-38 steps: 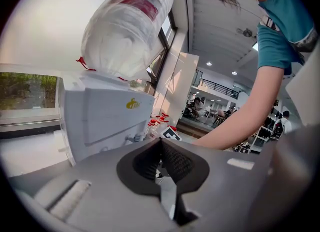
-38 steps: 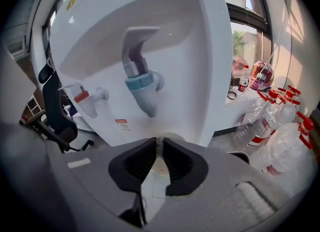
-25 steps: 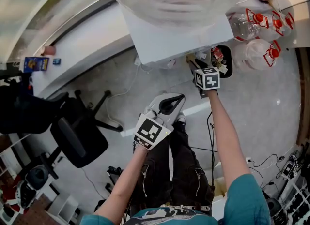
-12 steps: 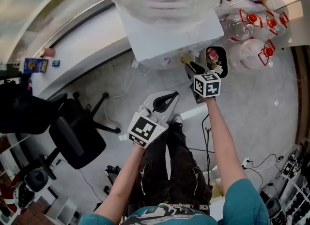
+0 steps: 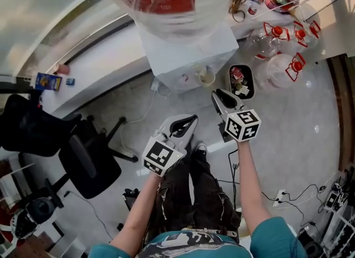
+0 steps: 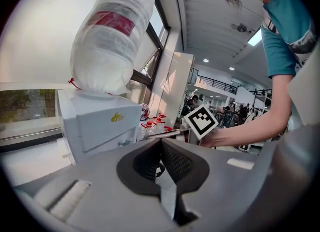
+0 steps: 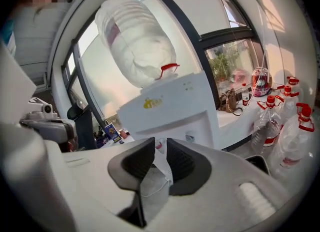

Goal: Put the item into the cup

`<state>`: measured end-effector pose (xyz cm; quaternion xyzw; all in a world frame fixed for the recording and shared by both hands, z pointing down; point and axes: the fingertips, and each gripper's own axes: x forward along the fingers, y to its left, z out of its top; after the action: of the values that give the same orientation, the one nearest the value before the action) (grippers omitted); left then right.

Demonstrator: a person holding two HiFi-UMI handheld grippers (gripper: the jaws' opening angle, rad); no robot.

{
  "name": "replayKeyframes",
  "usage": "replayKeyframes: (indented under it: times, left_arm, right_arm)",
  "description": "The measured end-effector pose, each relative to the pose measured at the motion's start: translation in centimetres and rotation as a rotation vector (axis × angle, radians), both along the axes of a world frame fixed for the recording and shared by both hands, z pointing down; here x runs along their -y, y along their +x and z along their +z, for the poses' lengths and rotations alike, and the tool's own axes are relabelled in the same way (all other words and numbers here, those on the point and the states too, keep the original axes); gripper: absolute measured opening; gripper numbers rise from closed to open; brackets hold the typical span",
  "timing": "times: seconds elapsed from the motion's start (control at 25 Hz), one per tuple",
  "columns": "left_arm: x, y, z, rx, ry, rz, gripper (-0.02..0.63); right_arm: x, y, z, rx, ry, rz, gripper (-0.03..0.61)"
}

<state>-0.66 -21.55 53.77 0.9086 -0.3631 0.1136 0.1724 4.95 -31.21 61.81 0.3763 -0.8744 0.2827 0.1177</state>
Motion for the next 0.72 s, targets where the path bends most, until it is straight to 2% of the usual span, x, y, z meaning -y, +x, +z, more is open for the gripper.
replayKeyframes:
  times: [0.32, 0.52, 0.72]
  left_arm:
    - [-2.7, 1.9, -3.2, 0.024, 0.015, 0.029, -0.002]
    - [-4.4, 2.2, -4.8, 0.037, 0.02, 0.016, -0.002]
    - [-6.5, 2.2, -7.6, 0.005, 0.032, -0.019, -0.002]
  right_arm:
    - [-5.1, 1.0, -9.4, 0.106, 0.096, -0.02, 0.067]
    - [-8.3, 1.8, -13.3, 0.137, 0.143, -0.049, 0.067]
    - [-11.8, 2.6, -16.4, 0.142, 0.185, -0.089, 0.067]
